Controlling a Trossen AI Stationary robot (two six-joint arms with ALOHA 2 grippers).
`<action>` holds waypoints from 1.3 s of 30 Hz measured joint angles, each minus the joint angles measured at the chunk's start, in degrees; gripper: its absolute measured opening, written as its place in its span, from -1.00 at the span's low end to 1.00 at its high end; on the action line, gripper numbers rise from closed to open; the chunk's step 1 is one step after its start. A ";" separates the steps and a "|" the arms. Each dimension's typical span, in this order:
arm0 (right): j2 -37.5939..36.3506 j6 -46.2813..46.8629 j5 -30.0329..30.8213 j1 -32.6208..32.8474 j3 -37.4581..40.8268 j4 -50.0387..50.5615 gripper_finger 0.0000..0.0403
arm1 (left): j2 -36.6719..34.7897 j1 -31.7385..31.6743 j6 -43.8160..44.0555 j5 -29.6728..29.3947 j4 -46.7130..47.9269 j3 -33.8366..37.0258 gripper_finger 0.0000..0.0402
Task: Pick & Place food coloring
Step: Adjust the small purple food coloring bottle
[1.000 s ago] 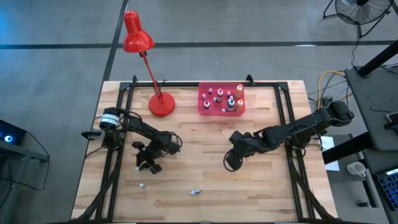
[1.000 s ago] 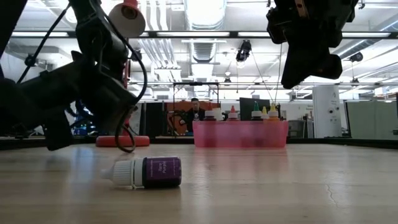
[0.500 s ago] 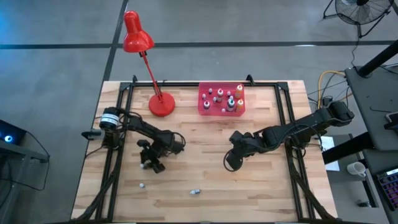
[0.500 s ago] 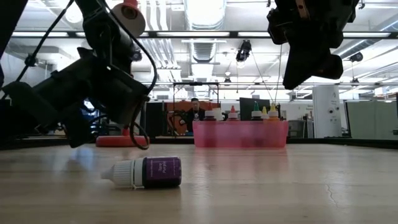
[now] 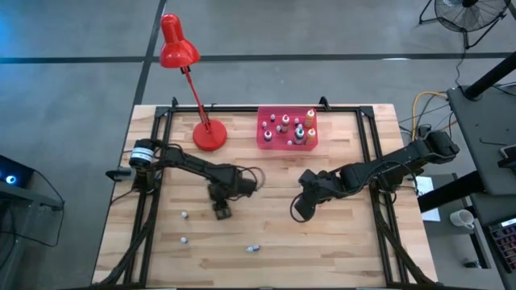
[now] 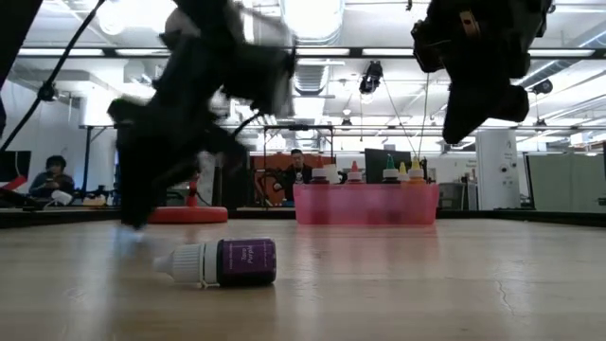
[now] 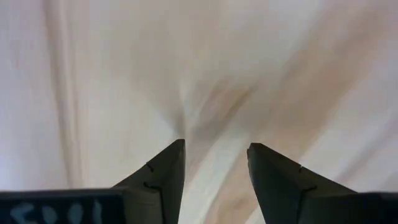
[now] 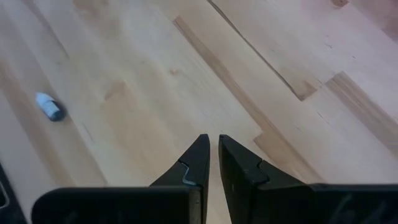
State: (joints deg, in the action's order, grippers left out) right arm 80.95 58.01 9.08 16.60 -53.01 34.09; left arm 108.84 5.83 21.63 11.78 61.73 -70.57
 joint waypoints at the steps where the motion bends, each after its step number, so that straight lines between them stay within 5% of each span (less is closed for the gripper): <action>1: 0.00 -0.08 -0.02 0.00 0.00 0.83 -0.86 | -0.01 0.42 -2.00 -0.07 -1.21 -1.81 -0.27; 7: -0.65 -0.07 0.43 1.91 0.00 6.04 -0.86 | -0.11 6.38 -6.92 0.01 -14.86 -11.80 -0.27; 10: -1.70 0.33 5.43 5.01 0.00 6.25 -0.86 | -0.11 10.00 -6.66 -3.33 -21.54 -14.68 -0.27; 13: -3.13 0.32 11.53 8.94 0.00 6.34 -0.86 | -0.17 13.11 -6.95 -9.97 -21.95 -15.69 -0.27; 17: -3.98 0.31 17.89 13.39 0.00 6.63 -0.86 | -0.11 15.93 -4.61 -10.42 -21.78 -15.21 -0.27; 25: -3.93 1.80 18.86 18.39 0.00 7.16 -0.86 | 0.09 20.60 -3.82 -13.19 -24.86 -14.03 -0.27; 33: -4.77 7.83 23.23 23.00 0.00 29.15 -0.86 | 0.09 23.86 1.53 -14.50 -34.57 -9.83 -0.27; 39: -7.34 9.55 28.16 27.06 0.00 37.17 -0.86 | 0.73 24.43 2.74 -19.17 -32.62 -11.08 -0.27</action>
State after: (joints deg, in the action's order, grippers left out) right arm 73.60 67.57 37.24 43.66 -53.01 71.26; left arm 109.56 30.26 24.37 -7.39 29.10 -81.65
